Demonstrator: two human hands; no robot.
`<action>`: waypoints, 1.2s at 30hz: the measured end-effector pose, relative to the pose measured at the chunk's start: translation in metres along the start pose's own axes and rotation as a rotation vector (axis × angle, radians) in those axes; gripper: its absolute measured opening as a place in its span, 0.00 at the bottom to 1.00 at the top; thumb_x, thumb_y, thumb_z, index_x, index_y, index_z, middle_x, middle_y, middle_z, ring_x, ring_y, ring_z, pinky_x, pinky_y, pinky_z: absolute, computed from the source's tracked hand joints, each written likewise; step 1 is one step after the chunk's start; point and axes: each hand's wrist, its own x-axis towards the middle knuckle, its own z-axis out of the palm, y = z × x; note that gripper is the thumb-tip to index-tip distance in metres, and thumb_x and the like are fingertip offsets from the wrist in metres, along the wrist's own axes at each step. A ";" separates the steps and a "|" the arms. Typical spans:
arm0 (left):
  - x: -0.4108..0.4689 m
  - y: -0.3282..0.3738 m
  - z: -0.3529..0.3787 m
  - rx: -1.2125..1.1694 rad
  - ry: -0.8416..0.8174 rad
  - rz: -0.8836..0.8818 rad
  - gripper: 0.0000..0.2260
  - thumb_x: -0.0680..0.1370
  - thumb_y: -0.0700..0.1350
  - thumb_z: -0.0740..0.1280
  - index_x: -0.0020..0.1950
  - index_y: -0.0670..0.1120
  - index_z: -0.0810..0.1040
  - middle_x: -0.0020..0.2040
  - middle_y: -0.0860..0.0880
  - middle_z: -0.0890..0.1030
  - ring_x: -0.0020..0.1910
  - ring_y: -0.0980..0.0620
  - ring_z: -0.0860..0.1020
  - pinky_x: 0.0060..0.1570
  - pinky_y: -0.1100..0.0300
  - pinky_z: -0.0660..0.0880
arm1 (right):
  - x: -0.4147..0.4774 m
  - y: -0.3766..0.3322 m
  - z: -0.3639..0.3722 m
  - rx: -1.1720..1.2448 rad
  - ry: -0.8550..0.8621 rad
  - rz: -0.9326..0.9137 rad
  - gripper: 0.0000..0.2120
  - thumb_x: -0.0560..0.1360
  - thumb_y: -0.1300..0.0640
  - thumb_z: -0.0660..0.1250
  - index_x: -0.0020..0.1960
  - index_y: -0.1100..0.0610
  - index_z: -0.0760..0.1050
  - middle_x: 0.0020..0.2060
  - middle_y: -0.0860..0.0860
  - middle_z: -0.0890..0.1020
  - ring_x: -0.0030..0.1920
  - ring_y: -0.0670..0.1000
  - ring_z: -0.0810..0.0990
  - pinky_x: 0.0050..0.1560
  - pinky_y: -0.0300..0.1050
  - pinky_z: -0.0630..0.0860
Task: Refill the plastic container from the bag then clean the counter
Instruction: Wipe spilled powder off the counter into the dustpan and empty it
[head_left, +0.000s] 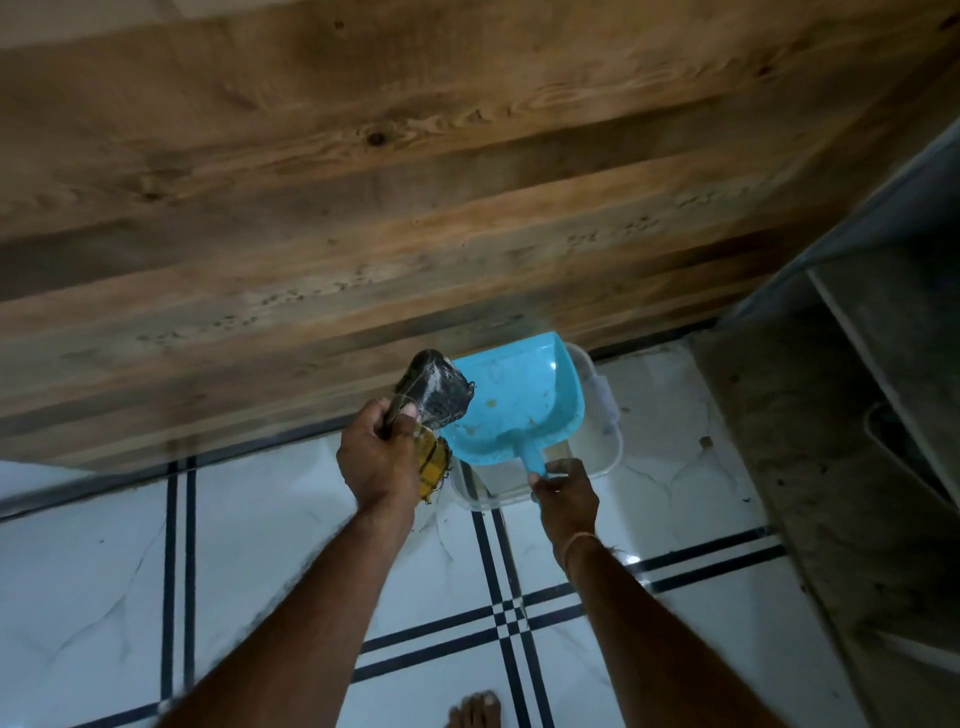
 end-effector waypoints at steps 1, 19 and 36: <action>-0.001 -0.004 0.000 0.005 -0.005 -0.001 0.02 0.78 0.45 0.71 0.47 0.48 0.82 0.41 0.49 0.84 0.39 0.51 0.79 0.39 0.61 0.74 | 0.001 0.002 0.001 -0.065 0.011 -0.027 0.11 0.73 0.62 0.75 0.50 0.59 0.75 0.45 0.58 0.84 0.47 0.59 0.84 0.50 0.55 0.83; -0.042 0.024 -0.001 -0.192 -0.314 -0.198 0.04 0.80 0.40 0.69 0.52 0.42 0.83 0.43 0.48 0.84 0.41 0.53 0.79 0.41 0.60 0.77 | -0.058 -0.033 -0.062 0.041 -0.107 -0.019 0.19 0.74 0.52 0.75 0.62 0.54 0.75 0.61 0.53 0.77 0.62 0.54 0.78 0.60 0.52 0.78; -0.272 0.380 -0.099 -0.351 -0.861 -0.318 0.06 0.82 0.41 0.66 0.54 0.43 0.82 0.48 0.44 0.87 0.45 0.48 0.84 0.46 0.56 0.80 | -0.300 -0.328 -0.381 0.306 -0.384 0.053 0.17 0.72 0.45 0.76 0.54 0.54 0.77 0.52 0.54 0.86 0.55 0.56 0.83 0.66 0.60 0.73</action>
